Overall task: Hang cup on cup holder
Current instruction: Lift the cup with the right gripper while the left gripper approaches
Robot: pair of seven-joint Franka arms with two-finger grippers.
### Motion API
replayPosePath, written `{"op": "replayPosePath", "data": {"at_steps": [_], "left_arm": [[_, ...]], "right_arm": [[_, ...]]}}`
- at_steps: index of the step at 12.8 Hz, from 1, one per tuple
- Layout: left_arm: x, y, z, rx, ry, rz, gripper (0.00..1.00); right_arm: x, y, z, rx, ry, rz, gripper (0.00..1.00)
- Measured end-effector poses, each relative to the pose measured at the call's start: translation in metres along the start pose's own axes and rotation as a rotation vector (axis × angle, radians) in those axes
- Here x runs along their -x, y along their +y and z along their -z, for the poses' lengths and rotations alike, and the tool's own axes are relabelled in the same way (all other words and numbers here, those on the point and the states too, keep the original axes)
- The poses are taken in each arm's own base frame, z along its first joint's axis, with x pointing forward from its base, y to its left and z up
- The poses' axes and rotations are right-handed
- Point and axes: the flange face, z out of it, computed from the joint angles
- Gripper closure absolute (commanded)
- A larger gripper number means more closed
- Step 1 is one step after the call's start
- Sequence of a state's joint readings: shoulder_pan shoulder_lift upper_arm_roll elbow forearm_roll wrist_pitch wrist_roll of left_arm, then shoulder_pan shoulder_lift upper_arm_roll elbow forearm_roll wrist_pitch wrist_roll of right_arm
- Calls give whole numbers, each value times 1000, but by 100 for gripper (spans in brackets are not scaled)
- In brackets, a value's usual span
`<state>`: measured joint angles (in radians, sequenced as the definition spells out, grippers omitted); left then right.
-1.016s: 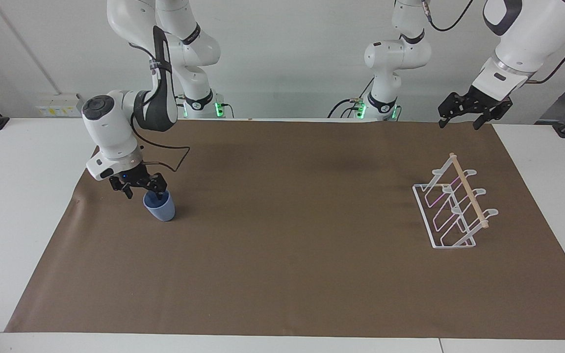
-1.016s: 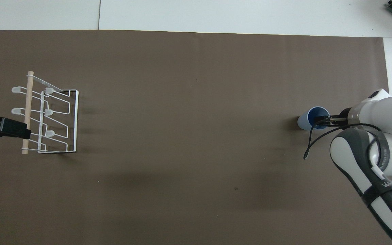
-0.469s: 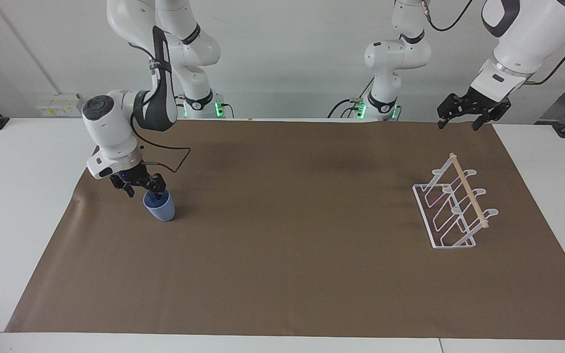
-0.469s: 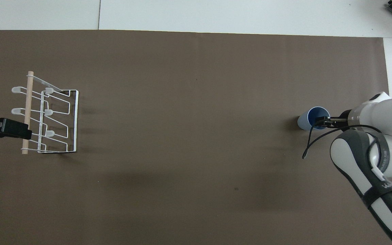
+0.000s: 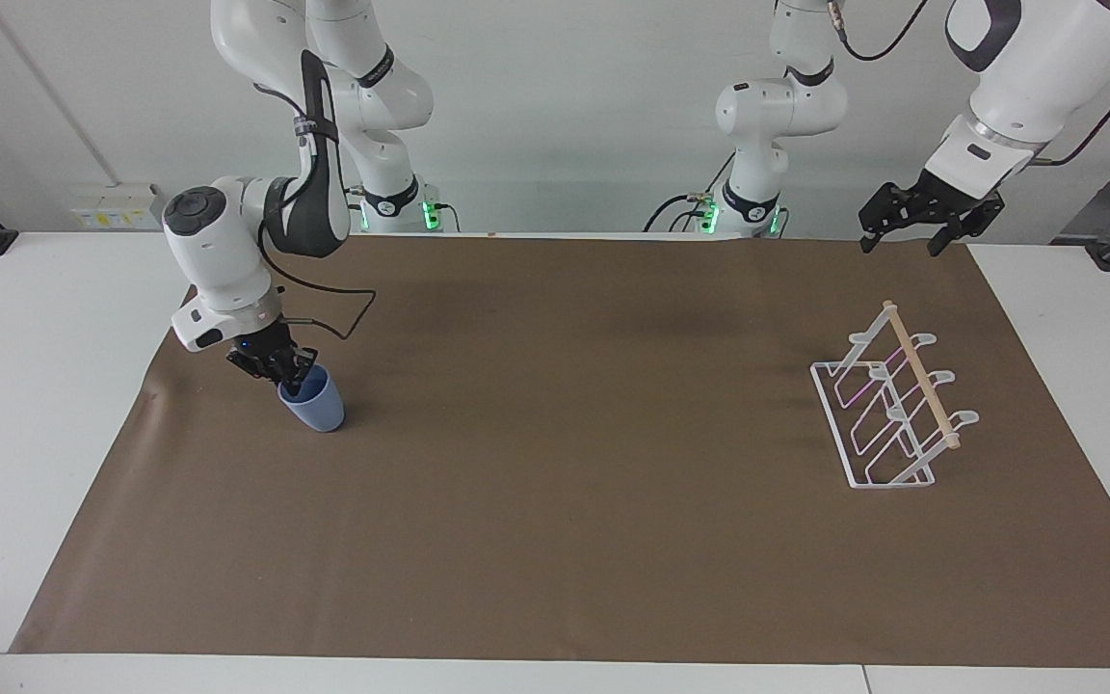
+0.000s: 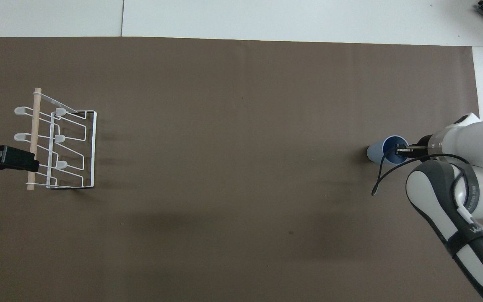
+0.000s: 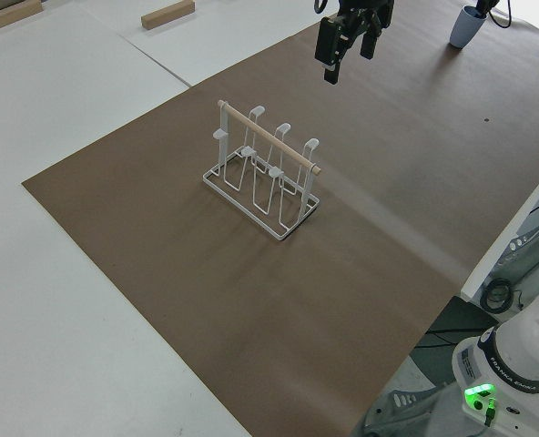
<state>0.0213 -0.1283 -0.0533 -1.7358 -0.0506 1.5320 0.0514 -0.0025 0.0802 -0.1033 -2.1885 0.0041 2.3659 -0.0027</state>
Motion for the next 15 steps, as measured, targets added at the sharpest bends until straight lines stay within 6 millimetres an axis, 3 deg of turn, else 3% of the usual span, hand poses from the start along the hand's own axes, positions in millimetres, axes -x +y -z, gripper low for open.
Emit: {"op": "replayPosePath", "data": {"at_steps": [7,9,12,15], "left_arm": [[-1,10,0,44,4,1,0],[-1,21,0,54,1,87,0],[-3,43,2,93,12,279,0],[-3,63,2,138,2,415,0]], "right_arm": [[-10,-8,15,-29,28,32,100],[-16,-22,24,-116,57,167,100],[-18,-44,27,-297,102,214,100],[-14,-86,29,-456,128,209,100]]}}
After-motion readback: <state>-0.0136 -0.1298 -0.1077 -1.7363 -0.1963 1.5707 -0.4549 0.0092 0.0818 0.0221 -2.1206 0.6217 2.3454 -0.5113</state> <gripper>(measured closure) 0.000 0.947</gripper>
